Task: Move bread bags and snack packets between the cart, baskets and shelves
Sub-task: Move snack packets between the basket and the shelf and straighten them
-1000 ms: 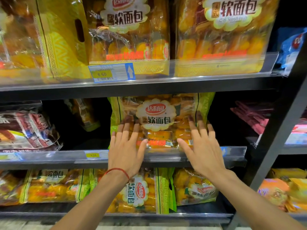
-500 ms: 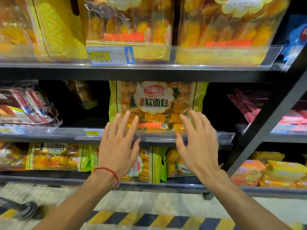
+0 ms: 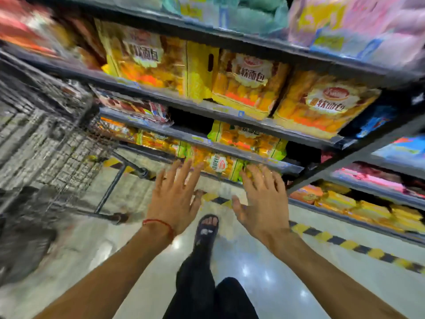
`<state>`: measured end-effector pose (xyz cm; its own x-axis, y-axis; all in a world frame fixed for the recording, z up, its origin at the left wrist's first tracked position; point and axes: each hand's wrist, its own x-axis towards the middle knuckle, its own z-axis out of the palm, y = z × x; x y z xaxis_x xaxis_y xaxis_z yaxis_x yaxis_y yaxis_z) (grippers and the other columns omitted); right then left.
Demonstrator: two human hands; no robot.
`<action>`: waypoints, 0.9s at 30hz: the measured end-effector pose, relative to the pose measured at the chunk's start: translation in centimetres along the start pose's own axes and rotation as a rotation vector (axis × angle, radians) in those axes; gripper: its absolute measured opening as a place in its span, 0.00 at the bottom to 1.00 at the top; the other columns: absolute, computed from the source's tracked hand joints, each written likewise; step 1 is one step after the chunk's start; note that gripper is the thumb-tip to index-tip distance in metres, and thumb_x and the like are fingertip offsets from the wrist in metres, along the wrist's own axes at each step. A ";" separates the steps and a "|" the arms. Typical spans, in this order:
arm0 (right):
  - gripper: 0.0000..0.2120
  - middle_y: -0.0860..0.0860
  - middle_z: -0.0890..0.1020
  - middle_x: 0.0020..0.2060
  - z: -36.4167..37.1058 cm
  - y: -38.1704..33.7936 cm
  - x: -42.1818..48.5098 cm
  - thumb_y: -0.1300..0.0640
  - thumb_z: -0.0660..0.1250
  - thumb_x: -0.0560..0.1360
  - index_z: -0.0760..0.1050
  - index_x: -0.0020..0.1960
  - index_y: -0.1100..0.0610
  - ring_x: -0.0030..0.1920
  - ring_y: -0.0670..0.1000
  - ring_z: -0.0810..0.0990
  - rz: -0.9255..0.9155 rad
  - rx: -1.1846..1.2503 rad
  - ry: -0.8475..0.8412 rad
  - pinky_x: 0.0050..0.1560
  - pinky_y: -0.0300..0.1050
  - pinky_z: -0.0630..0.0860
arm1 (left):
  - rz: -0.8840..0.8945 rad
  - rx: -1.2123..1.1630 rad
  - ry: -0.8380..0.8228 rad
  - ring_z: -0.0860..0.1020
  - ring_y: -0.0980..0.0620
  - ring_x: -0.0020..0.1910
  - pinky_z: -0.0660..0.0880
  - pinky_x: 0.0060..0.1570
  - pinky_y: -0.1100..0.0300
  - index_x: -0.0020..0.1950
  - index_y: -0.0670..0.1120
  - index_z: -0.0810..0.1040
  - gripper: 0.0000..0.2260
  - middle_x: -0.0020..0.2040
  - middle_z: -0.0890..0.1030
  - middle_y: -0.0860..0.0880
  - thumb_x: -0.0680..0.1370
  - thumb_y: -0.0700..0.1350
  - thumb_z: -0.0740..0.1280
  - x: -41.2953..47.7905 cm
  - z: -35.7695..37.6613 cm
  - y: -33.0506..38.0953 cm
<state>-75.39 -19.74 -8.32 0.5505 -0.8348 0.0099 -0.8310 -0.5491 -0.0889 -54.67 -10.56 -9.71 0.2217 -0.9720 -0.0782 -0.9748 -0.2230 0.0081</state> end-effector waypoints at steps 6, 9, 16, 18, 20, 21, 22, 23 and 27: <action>0.31 0.53 0.71 0.76 -11.7 -5.5 -6.4 0.37 0.58 0.80 0.69 0.78 0.51 0.78 0.60 0.65 -0.234 -0.052 -0.069 0.78 0.63 0.59 | -0.172 0.033 -0.033 0.65 0.40 0.77 0.65 0.73 0.38 0.81 0.49 0.64 0.29 0.80 0.66 0.44 0.81 0.59 0.56 -13.2 -11.6 -1.3; 0.31 0.53 0.72 0.76 -15.5 -8.5 -9.1 0.37 0.57 0.80 0.70 0.78 0.52 0.78 0.60 0.65 -0.337 -0.045 -0.046 0.78 0.63 0.58 | -0.234 0.058 -0.050 0.65 0.39 0.78 0.65 0.74 0.39 0.81 0.49 0.65 0.29 0.79 0.67 0.44 0.82 0.59 0.61 -19.5 -15.2 -1.8; 0.32 0.54 0.71 0.77 -19.6 -17.7 -13.5 0.37 0.55 0.81 0.68 0.79 0.53 0.79 0.61 0.65 -0.634 -0.057 -0.061 0.79 0.64 0.59 | -0.407 0.063 -0.046 0.65 0.39 0.77 0.65 0.73 0.37 0.80 0.48 0.66 0.29 0.79 0.67 0.44 0.82 0.59 0.59 -31.8 -18.8 -4.4; 0.32 0.54 0.71 0.77 -19.8 -20.8 -14.4 0.37 0.56 0.81 0.70 0.79 0.53 0.78 0.61 0.65 -0.712 -0.047 -0.050 0.78 0.64 0.58 | -0.473 0.048 -0.051 0.66 0.38 0.77 0.65 0.72 0.37 0.80 0.48 0.66 0.29 0.79 0.67 0.43 0.82 0.60 0.57 -34.7 -19.0 -5.9; 0.32 0.54 0.70 0.78 -19.8 -24.0 -15.4 0.37 0.55 0.81 0.69 0.79 0.53 0.79 0.61 0.64 -0.779 -0.043 -0.053 0.79 0.62 0.55 | -0.541 0.027 -0.062 0.66 0.38 0.77 0.65 0.73 0.38 0.79 0.47 0.67 0.29 0.79 0.68 0.43 0.81 0.60 0.56 -37.6 -18.9 -7.8; 0.32 0.54 0.70 0.78 -19.7 -25.8 -15.8 0.37 0.55 0.81 0.69 0.79 0.53 0.78 0.61 0.64 -0.816 -0.039 -0.054 0.79 0.62 0.55 | -0.579 0.023 -0.063 0.67 0.38 0.76 0.65 0.73 0.38 0.79 0.48 0.67 0.29 0.78 0.68 0.43 0.81 0.60 0.56 -39.1 -18.9 -8.9; 0.32 0.54 0.70 0.78 -19.5 -27.7 -16.2 0.37 0.56 0.81 0.69 0.79 0.53 0.78 0.61 0.65 -0.852 -0.026 -0.053 0.79 0.62 0.56 | -0.616 0.016 -0.063 0.67 0.39 0.76 0.65 0.73 0.38 0.80 0.48 0.67 0.29 0.78 0.68 0.43 0.81 0.60 0.56 -40.5 -18.8 -10.0; 0.32 0.55 0.71 0.78 -19.4 -29.7 -16.6 0.38 0.58 0.80 0.70 0.79 0.53 0.78 0.62 0.65 -0.887 -0.010 -0.052 0.79 0.63 0.58 | -0.649 0.007 -0.065 0.67 0.38 0.76 0.66 0.73 0.38 0.80 0.48 0.67 0.29 0.78 0.68 0.43 0.81 0.60 0.56 -42.0 -18.8 -11.2; 0.31 0.56 0.73 0.76 -18.7 -38.6 -18.6 0.38 0.60 0.79 0.71 0.77 0.53 0.78 0.61 0.66 -0.988 0.004 -0.039 0.78 0.63 0.60 | -0.716 -0.002 -0.079 0.67 0.38 0.76 0.66 0.72 0.37 0.80 0.47 0.66 0.29 0.78 0.68 0.43 0.82 0.60 0.56 -47.9 -18.1 -17.3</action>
<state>-55.04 16.21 13.56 0.9988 0.0002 0.0487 0.0032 -0.9981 -0.0619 -47.94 38.47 11.95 0.8041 -0.5786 -0.1368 -0.5905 -0.8040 -0.0704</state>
